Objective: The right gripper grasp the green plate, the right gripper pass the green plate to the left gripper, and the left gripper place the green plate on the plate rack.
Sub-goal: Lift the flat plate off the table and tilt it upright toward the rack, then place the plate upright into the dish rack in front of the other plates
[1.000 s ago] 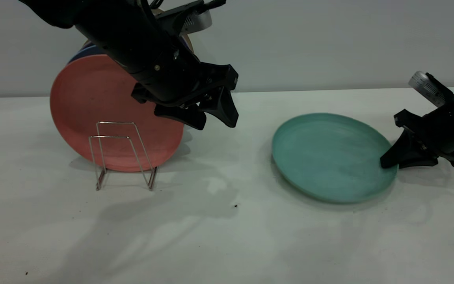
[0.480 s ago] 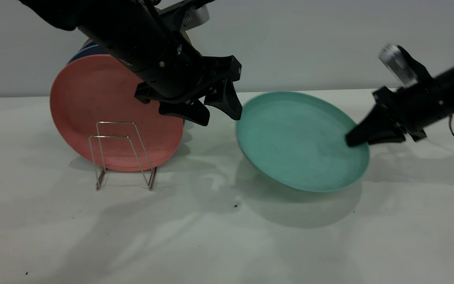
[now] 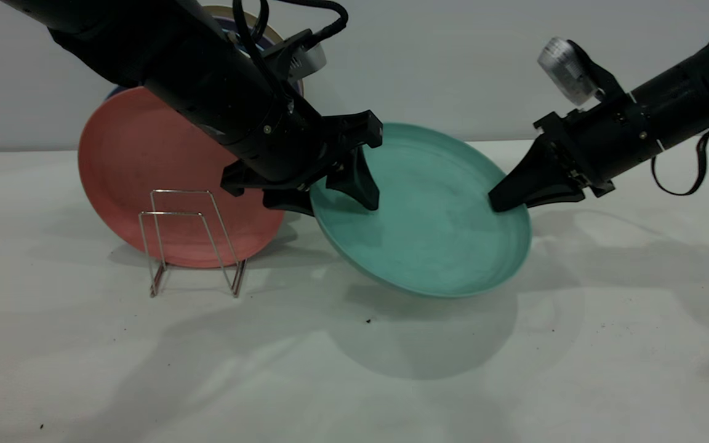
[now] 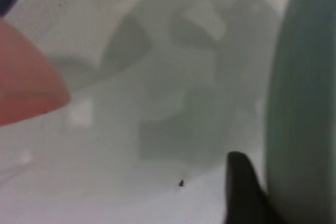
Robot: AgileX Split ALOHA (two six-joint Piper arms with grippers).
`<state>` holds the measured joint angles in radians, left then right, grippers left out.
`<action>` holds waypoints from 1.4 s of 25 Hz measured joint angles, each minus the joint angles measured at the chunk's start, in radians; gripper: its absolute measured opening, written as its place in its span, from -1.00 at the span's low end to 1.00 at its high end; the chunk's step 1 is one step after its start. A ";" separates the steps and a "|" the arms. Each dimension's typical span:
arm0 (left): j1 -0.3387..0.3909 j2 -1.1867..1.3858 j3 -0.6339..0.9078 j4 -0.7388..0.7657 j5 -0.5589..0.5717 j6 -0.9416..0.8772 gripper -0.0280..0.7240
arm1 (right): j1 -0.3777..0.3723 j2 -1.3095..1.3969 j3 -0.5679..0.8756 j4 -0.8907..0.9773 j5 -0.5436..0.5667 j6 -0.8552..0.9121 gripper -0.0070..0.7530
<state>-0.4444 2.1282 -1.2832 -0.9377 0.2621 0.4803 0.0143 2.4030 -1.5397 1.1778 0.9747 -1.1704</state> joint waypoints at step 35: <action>0.286 -0.478 -0.002 0.268 0.305 0.590 -0.63 | -0.111 -0.651 0.001 -0.316 0.224 0.314 0.20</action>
<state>-0.1582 1.6504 -1.2855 -0.6694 0.5670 1.0705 -0.0967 1.7519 -1.5387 0.8618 1.1990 -0.8568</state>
